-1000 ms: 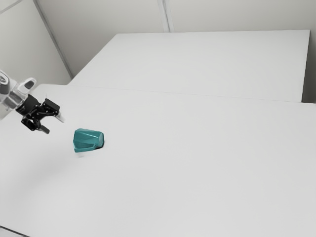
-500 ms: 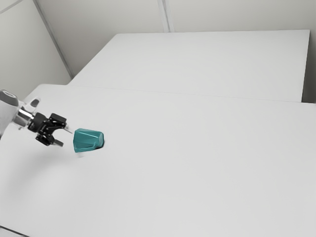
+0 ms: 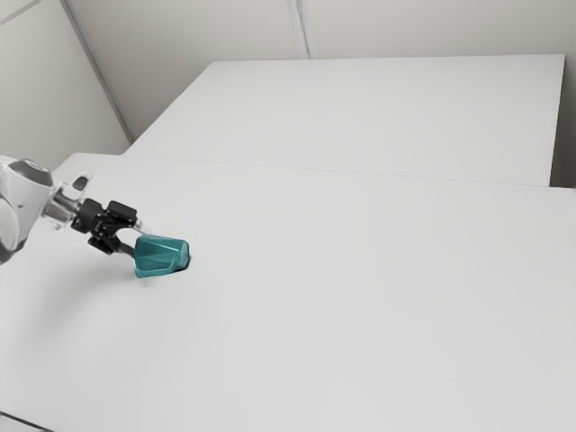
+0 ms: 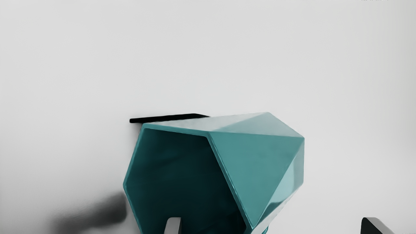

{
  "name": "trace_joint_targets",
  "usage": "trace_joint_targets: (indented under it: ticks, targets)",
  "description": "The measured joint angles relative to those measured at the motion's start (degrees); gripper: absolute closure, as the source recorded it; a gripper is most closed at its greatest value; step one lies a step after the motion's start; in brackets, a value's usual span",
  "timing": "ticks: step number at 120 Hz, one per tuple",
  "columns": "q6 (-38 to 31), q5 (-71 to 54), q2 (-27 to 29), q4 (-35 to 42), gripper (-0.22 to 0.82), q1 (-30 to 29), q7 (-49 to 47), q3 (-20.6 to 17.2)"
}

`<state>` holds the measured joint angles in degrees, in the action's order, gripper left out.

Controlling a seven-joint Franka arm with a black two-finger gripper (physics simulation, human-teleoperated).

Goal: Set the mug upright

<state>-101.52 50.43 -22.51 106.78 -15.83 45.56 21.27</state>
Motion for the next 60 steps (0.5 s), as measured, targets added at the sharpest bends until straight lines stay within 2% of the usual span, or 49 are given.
trace_joint_targets:
  ticks: [16, 34, 60]
  targets:
    - [0.75, 1.08, -1.69, -1.75, 0.02, 0.01, 1.4, -0.6]
    - [2.0, 3.67, -3.22, -1.82, 0.11, 0.01, 2.63, -0.7]
    - [3.75, 7.88, -3.79, -1.44, 0.45, -0.14, 3.96, -0.64]
